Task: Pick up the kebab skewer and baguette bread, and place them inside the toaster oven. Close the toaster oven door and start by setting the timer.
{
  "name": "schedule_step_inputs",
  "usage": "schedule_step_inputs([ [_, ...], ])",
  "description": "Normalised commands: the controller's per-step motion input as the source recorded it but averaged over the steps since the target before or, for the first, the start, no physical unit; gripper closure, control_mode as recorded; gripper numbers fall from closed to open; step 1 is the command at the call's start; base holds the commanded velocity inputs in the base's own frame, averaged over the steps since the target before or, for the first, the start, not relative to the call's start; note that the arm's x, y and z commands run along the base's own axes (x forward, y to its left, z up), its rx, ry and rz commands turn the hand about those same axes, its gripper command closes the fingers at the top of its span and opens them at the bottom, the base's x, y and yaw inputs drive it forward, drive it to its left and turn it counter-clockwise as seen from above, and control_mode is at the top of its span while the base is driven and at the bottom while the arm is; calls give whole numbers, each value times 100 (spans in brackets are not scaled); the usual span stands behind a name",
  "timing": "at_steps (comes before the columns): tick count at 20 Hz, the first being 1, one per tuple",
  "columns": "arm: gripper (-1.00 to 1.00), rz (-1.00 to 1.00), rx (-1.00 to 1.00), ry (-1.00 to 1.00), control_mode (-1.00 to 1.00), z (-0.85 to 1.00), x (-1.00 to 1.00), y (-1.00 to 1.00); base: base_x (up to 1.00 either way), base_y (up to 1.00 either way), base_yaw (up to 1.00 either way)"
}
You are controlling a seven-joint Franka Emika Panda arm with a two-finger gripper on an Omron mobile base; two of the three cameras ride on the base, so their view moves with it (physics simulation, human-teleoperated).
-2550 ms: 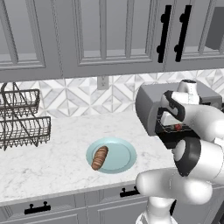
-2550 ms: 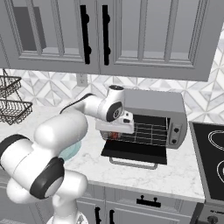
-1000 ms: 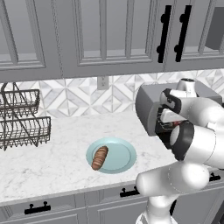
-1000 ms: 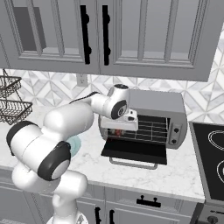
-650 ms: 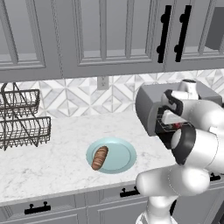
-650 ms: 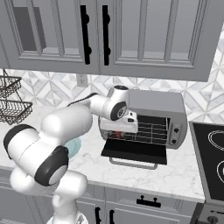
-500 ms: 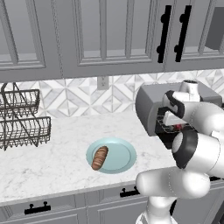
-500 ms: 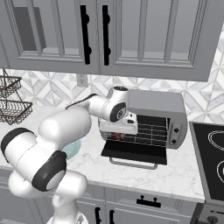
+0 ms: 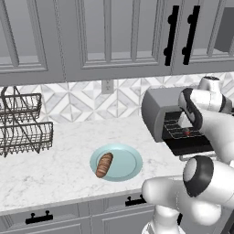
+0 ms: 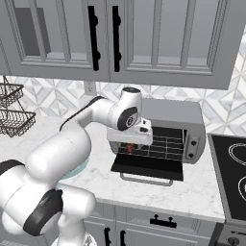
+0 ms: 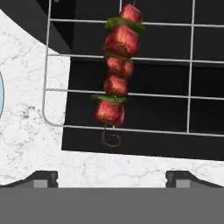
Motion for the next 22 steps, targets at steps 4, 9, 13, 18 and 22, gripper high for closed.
schedule_step_inputs([
  [4,-100,-8,0,0,-100,53,-100,80,0,0,0],
  [9,-100,-12,0,-2,-100,0,-91,100,0,0,0],
  [13,-100,-12,0,0,-100,0,-38,100,0,0,0],
  [18,-100,-17,0,0,-100,0,0,100,0,0,0],
  [22,-100,-20,0,0,-100,0,2,100,0,0,0],
])
